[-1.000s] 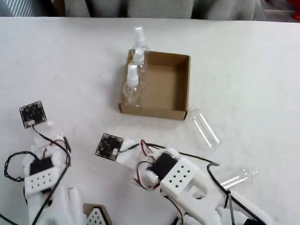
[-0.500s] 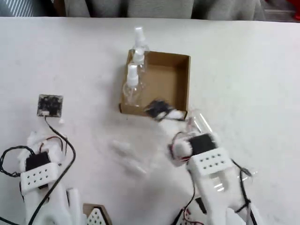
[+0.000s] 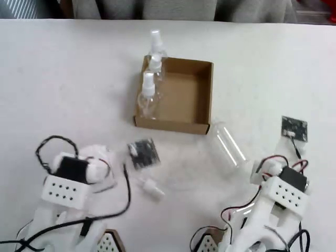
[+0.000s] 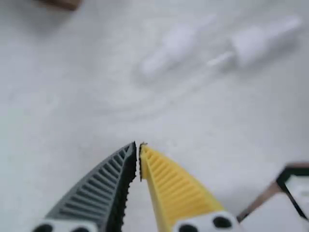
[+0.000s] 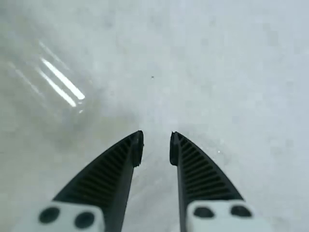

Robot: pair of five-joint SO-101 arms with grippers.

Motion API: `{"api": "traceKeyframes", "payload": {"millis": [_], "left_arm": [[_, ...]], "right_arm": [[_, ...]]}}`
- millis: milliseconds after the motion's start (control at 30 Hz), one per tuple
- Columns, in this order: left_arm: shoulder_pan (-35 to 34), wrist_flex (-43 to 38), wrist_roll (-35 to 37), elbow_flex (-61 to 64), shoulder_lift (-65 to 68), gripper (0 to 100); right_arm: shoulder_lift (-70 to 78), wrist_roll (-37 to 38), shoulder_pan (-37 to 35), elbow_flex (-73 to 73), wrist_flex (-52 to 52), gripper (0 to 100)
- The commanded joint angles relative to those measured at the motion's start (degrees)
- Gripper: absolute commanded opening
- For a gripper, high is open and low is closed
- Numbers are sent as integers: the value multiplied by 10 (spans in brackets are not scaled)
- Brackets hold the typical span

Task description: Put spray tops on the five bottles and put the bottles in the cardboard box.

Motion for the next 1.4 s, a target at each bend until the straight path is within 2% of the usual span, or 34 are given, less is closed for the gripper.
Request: {"api": "traceKeyframes", "payload": {"millis": [0, 100, 200, 367, 467, 867, 1000, 1233, 1367], "left_arm": [[108, 35, -78, -30, 5, 59], [172, 36, -72, -31, 5, 163], [233, 36, -62, -34, 2, 238], [345, 28, -65, -34, 6, 242], [382, 10, -78, -34, 7, 244], [424, -47, -84, -13, 7, 289], [411, -101, -84, 26, 8, 290], [370, -120, -98, 33, 10, 290], [358, -158, -98, 33, 71, 289]], "right_arm": [[-15, 16, 88, 47, -63, 70], [-15, 65, 118, 63, -65, 70], [-15, 75, 136, 75, -68, 70], [-15, 72, 148, 76, -76, 70], [-15, 69, 147, 76, -76, 70], [-15, 69, 132, 81, -73, 70], [-15, 71, 132, 85, -74, 70], [-15, 74, 131, 87, -74, 70], [-15, 74, 121, 89, -73, 70]]}}
